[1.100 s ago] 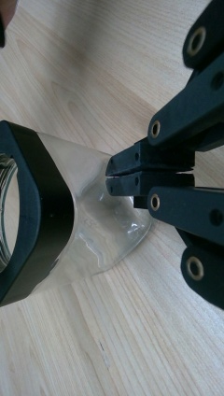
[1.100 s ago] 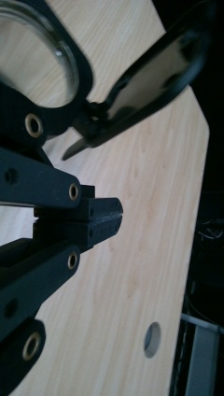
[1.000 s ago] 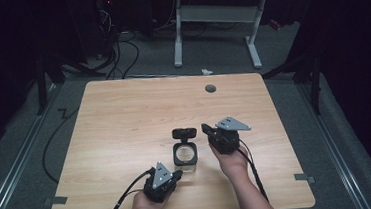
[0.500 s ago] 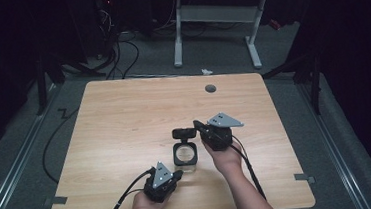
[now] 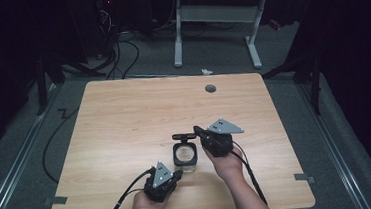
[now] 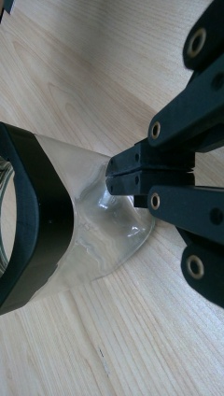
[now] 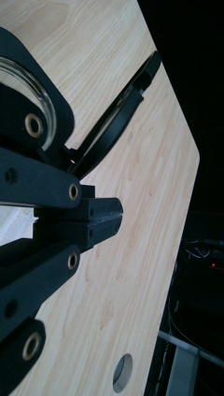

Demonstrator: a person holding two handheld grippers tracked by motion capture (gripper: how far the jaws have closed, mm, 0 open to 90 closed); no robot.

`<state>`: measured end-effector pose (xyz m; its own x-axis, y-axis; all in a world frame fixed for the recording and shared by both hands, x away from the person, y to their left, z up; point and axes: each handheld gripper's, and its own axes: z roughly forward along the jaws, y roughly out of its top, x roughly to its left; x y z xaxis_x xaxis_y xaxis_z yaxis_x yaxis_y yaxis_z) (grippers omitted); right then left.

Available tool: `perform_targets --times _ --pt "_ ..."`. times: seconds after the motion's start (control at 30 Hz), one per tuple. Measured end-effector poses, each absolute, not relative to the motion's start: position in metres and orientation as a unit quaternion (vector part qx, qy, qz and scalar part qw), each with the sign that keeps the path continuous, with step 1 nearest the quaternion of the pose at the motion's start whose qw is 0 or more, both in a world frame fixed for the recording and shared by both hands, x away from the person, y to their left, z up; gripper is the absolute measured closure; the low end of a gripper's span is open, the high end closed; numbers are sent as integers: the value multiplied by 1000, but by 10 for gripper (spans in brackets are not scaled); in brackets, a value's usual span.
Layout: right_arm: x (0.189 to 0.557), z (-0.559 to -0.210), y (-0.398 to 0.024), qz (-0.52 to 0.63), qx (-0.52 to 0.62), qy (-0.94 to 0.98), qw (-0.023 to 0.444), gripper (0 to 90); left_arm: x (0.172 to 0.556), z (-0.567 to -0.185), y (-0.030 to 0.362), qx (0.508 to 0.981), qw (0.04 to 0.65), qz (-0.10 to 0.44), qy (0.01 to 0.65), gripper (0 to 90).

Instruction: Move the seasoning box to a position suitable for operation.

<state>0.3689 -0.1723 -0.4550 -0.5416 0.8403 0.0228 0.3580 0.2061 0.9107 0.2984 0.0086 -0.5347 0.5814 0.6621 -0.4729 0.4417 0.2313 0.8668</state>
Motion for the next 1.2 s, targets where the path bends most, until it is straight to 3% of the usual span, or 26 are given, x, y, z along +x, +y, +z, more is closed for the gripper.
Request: perform_targets --times 0.33,0.7,0.97,1.2 --pt "343 -475 -173 476 401 744 244 894 299 -535 8 613 643 86 450 896" --pt "341 -474 -191 471 414 736 255 855 299 -525 21 597 652 70 462 889" --pt "338 -479 -214 465 440 724 258 828 306 -515 61 589 649 111 469 882" --pt "330 -491 -246 447 473 710 268 796 329 -513 106 565 632 185 497 847"
